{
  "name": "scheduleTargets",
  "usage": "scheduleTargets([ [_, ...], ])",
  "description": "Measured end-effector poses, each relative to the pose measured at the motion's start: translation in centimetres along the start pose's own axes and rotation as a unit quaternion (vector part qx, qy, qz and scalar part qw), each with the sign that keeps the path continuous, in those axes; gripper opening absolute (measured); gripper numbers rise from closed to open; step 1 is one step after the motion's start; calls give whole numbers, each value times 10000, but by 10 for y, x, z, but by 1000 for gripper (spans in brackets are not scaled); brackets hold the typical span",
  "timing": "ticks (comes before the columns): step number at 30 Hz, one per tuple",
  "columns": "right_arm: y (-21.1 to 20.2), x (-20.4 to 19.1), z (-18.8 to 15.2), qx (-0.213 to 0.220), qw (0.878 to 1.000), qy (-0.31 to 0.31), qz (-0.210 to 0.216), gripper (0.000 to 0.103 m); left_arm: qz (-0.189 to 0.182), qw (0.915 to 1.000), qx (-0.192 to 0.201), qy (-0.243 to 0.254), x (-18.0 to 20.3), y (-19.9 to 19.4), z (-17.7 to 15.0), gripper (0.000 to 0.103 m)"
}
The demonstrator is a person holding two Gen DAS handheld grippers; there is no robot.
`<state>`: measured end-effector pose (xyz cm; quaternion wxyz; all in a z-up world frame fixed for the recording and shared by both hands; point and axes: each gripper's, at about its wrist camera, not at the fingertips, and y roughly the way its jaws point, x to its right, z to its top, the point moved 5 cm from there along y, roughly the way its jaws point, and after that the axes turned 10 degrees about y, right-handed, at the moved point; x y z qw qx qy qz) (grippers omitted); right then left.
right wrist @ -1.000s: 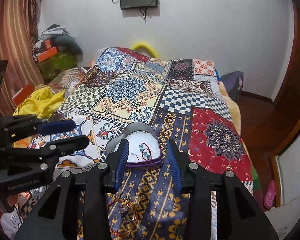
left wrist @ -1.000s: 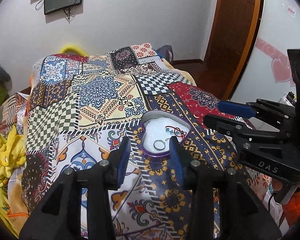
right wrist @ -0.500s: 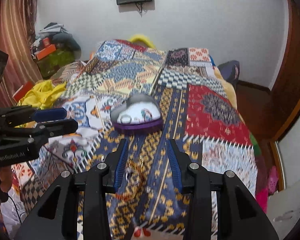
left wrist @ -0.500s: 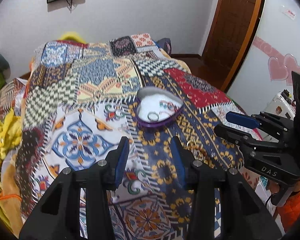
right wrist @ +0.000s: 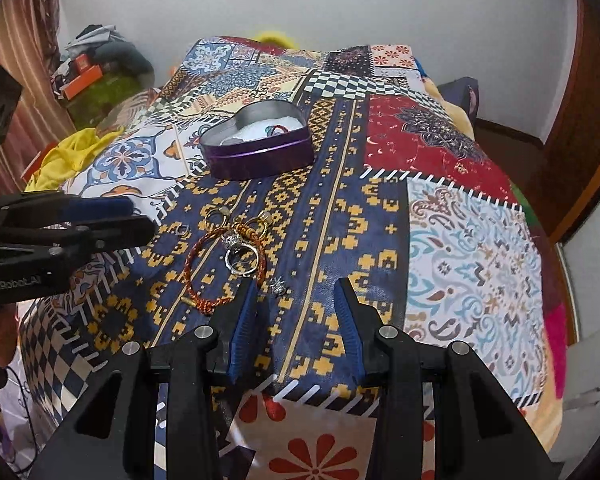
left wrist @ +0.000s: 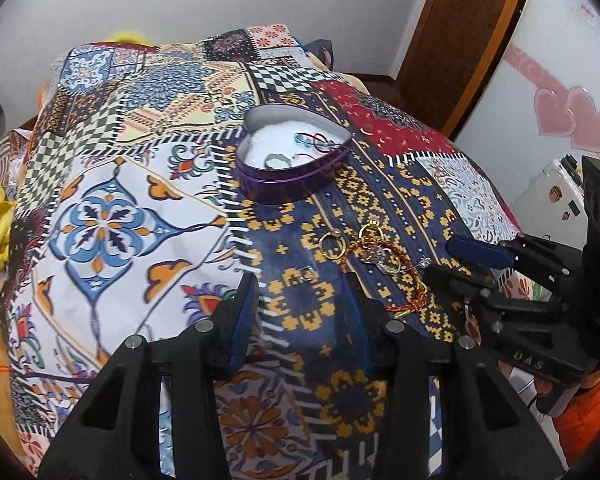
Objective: Organize jewelry
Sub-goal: 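Move both grippers back to the jewelry beside the tin, then grasp the red beaded bracelet with the left gripper and lift it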
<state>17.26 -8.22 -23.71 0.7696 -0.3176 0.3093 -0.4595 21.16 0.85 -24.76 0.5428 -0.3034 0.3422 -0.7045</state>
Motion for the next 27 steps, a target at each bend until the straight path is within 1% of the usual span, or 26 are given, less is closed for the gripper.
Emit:
scheduleTargets([
  [1, -1, -1, 0, 11, 10000, -13, 31, 36, -26, 10000, -8, 10, 2, 3, 1, 42],
  [3, -2, -4, 0, 18, 9999, -50, 111, 32, -130, 9999, -42, -11, 6, 7, 2, 42],
  [4, -1, -6, 0, 8, 9999, -77, 127, 27, -177, 9998, -63, -34, 8, 10, 3, 42],
  [5, 1, -7, -1, -4, 9998, -109, 141, 23, -211, 9997, -77, -52, 9, 12, 4, 40],
  [6, 3, -8, -1, -2, 9998, -129, 145, 22, -249, 9996, -95, -62, 10, 14, 5, 38],
  [8, 4, -8, -2, 26, 9998, -138, 159, 17, -309, 9994, -173, -48, 14, 20, 6, 30],
  [11, 6, -7, -2, 24, 9997, -139, 216, 12, -401, 9988, -286, -66, 17, 28, 5, 24],
  [16, 7, -10, -4, 76, 9994, -266, 216, 10, -338, 9990, -304, -18, 21, 36, 6, 23],
  [18, 7, -10, -4, 105, 9993, -281, 220, 10, -349, 9989, -304, -8, 22, 38, 5, 20],
  [20, 6, -10, -3, 126, 9994, -241, 237, 9, -364, 9989, -312, 7, 22, 38, 6, 8],
  [22, 4, -9, -2, 129, 9994, -189, 273, 9, -390, 9987, -319, -14, 21, 39, 6, 4],
  [23, 3, -9, -2, 135, 9994, -170, 281, 9, -408, 9987, -317, -25, 21, 39, 6, 2],
  [27, -3, -6, 1, 194, 9994, -103, 268, 9, -422, 9987, -286, 7, 23, 37, 6, 1],
])
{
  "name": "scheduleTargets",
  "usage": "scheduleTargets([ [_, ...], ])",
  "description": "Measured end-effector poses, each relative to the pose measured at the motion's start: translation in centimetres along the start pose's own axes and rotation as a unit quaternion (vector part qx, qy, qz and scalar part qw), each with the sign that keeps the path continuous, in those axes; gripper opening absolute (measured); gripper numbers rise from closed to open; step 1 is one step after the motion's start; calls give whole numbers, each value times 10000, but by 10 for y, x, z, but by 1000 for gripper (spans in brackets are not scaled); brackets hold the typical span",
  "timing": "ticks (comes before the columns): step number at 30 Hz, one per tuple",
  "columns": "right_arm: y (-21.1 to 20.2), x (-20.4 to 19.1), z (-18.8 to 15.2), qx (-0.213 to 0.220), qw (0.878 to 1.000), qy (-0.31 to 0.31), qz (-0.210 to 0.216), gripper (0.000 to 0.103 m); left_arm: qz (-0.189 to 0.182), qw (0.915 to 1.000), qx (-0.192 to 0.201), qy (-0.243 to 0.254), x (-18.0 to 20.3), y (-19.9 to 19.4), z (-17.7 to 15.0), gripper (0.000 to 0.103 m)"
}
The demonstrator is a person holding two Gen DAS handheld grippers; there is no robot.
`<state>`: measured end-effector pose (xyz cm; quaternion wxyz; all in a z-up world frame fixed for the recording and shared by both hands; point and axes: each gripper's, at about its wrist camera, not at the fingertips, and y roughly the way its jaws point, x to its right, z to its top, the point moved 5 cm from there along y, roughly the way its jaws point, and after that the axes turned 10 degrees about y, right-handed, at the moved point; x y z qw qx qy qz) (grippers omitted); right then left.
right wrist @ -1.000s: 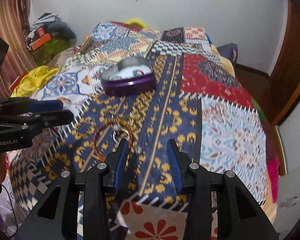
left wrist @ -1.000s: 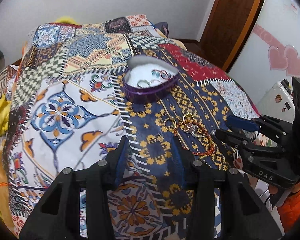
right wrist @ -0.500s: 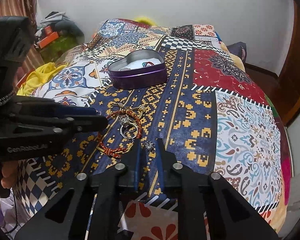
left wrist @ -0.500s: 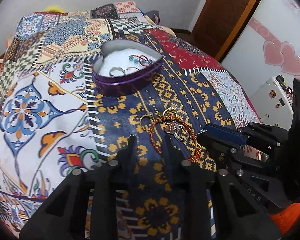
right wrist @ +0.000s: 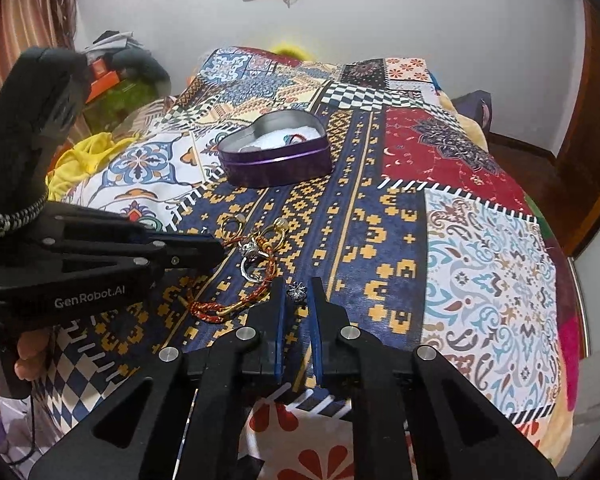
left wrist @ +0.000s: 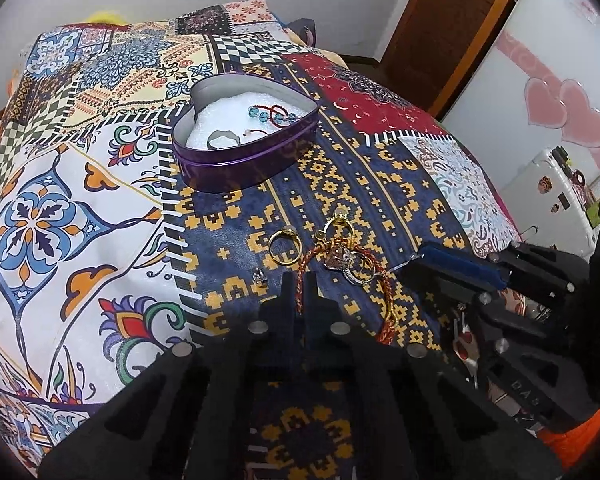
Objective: Organize jewelry
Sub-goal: 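Grasp the red beaded bracelet with the left gripper and lift it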
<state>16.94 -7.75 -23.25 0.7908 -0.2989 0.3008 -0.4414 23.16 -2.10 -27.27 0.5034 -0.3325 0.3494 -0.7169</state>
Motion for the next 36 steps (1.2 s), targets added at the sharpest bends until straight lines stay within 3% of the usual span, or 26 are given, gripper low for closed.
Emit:
scheduleTargets([
  [12, -28, 3, 18, 373, 9992, 98, -55, 9, 30, 9987, 506, -13, 4, -38, 12, 1],
  [19, -44, -1, 28, 602, 9981, 112, -41, 9, 364, 9959, 821, 128, 2, -64, 20, 1],
  [36, -43, -50, 52, 828, 9954, -315, 355, 9, 226, 9957, 861, 270, 11, -63, 20, 1],
])
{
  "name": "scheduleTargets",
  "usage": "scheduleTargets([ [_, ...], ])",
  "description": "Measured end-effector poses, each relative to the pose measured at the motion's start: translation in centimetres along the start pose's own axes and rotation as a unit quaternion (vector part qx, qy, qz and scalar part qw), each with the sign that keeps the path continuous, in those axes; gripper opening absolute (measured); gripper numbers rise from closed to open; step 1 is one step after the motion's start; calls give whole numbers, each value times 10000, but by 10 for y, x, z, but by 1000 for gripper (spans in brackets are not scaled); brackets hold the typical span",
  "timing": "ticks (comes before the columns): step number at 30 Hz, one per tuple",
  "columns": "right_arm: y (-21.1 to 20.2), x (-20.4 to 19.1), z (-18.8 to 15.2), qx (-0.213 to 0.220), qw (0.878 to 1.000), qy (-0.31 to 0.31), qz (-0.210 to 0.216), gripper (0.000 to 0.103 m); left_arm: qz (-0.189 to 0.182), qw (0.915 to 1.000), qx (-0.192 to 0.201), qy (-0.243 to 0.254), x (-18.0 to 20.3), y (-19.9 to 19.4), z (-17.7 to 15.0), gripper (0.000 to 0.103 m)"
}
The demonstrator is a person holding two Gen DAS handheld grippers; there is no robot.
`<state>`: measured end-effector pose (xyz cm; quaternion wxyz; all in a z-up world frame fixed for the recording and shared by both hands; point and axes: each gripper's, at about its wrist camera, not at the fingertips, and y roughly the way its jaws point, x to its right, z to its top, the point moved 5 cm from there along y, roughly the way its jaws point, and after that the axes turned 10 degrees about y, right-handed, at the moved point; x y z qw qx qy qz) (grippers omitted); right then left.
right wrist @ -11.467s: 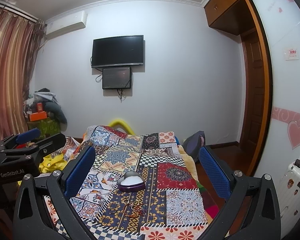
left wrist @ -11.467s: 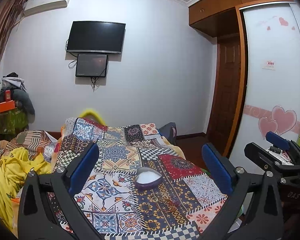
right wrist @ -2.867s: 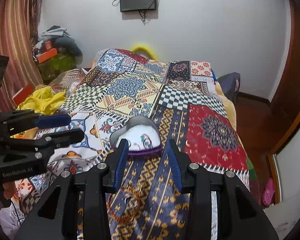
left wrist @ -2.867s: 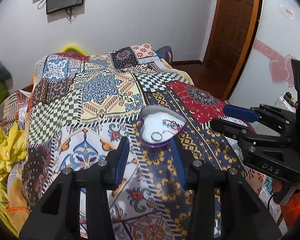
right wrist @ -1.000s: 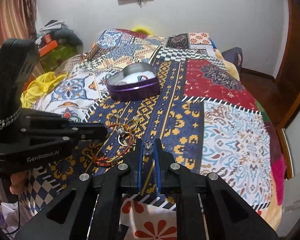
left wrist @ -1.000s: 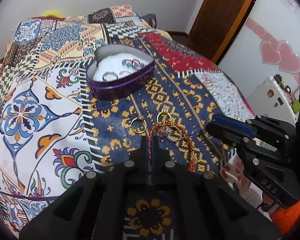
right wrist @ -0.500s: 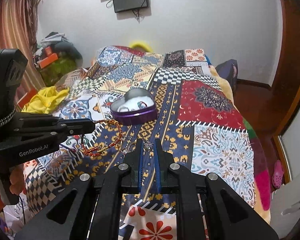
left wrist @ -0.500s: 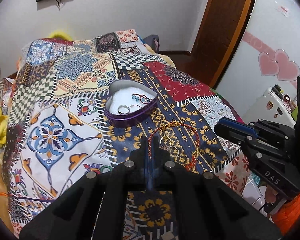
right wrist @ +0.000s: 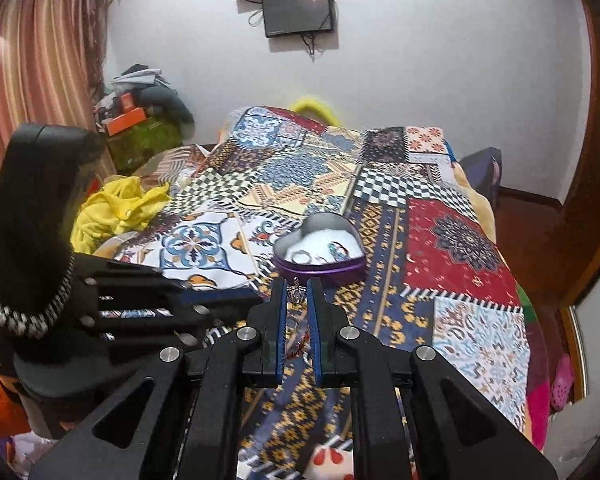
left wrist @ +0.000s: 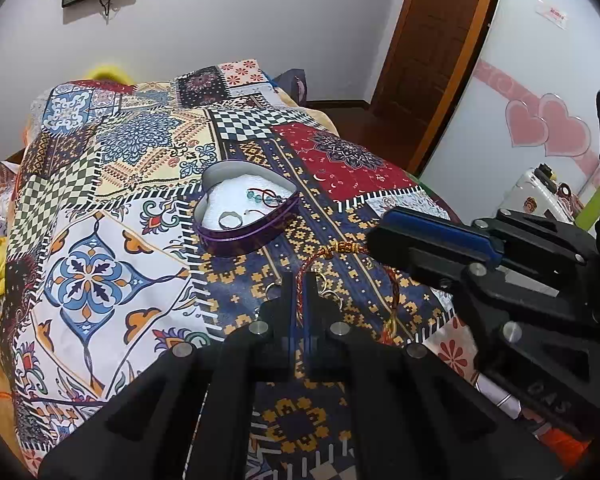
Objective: Organize jewelry
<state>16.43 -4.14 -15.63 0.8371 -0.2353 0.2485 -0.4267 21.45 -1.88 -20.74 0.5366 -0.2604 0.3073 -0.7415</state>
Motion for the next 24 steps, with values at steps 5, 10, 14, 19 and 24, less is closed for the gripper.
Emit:
scheduleTargets([
  [5, 2, 0, 4, 52, 9999, 80, 71, 9, 10, 10000, -29, -70, -5, 5, 0, 1],
  [10, 2, 8, 11, 125, 9997, 186, 52, 9, 174, 9997, -89, -170, -21, 13, -2, 1],
  [14, 6, 18, 16, 154, 9993, 326, -30, 9, 301, 9990, -136, -310, -37, 19, -4, 1],
  [19, 11, 29, 22, 167, 9988, 450, -80, 9, 422, 9981, -143, -420, -54, 22, -2, 1],
  [24, 17, 30, 25, 167, 9990, 411, -91, 9, 429, 9982, -91, -402, -59, 24, 5, 1],
])
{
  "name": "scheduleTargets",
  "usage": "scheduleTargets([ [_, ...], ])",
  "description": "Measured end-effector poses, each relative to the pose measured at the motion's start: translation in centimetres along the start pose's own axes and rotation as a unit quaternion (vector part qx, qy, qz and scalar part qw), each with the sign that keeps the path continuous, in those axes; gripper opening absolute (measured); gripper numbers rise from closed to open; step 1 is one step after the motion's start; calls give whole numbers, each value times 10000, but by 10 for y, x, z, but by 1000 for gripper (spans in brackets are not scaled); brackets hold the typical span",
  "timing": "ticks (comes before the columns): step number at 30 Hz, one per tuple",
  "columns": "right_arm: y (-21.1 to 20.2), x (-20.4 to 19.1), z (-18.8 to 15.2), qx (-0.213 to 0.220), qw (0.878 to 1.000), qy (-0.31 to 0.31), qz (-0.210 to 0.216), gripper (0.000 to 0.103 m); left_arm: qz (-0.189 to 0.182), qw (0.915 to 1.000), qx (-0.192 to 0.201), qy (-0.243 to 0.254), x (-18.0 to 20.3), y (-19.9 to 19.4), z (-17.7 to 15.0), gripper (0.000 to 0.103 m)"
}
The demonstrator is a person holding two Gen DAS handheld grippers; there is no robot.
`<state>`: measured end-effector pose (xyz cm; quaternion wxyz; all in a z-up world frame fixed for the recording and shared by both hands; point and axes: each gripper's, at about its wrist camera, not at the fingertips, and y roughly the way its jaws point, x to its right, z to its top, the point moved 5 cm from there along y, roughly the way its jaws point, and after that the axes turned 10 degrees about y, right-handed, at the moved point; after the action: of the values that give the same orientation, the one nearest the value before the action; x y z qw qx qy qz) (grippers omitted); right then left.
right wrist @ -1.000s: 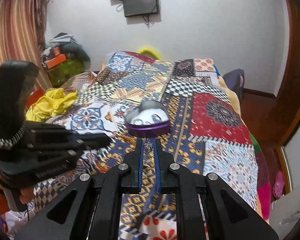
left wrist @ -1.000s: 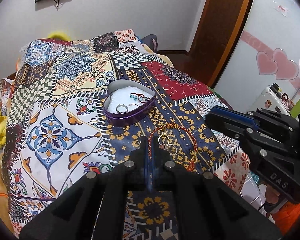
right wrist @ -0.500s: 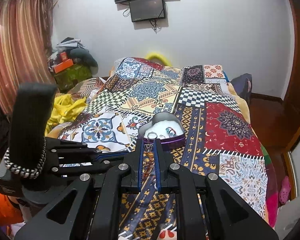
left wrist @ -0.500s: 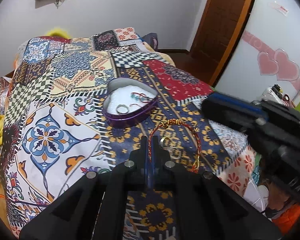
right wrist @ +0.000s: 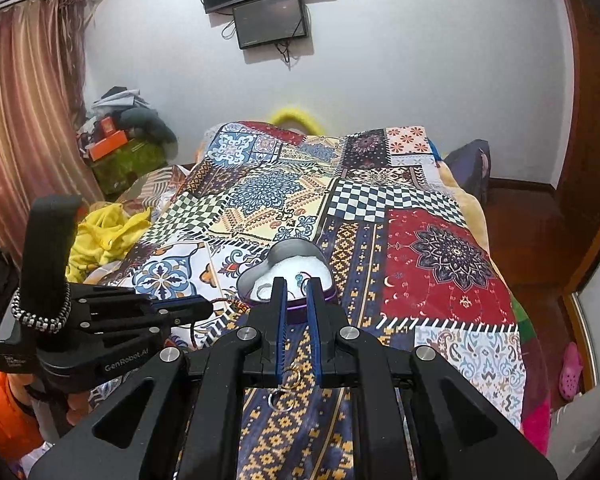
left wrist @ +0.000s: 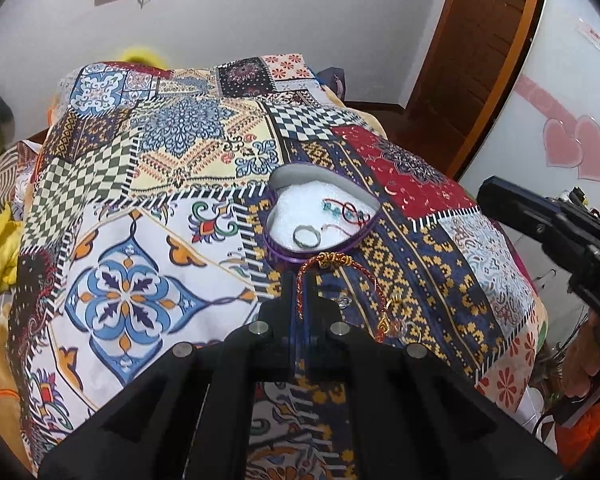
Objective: Organize jewelry
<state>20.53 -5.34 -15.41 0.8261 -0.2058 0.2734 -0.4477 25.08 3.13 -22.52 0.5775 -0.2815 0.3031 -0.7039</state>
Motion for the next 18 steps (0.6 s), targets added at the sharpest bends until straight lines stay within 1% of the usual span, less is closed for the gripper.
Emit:
scheduleTargets([
  [4, 5, 0, 0, -26, 10000, -68, -23, 9, 11, 10000, 87, 26, -2, -2, 9, 1],
  [9, 19, -1, -16, -369, 9992, -118, -27, 9, -41, 9998, 193, -48, -9, -12, 12, 1],
  [12, 32, -1, -29, -729, 9973, -129, 20, 9, -1, 10000, 71, -38, -16, -13, 3, 1],
  [16, 49, -1, -43, -1205, 9926, -110, 139, 19, 148, 9998, -141, 32, -24, -9, -10, 1],
  [18, 56, -3, -46, -1328, 9909, -167, 150, 19, 198, 9995, -225, 46, -29, -7, -16, 1],
])
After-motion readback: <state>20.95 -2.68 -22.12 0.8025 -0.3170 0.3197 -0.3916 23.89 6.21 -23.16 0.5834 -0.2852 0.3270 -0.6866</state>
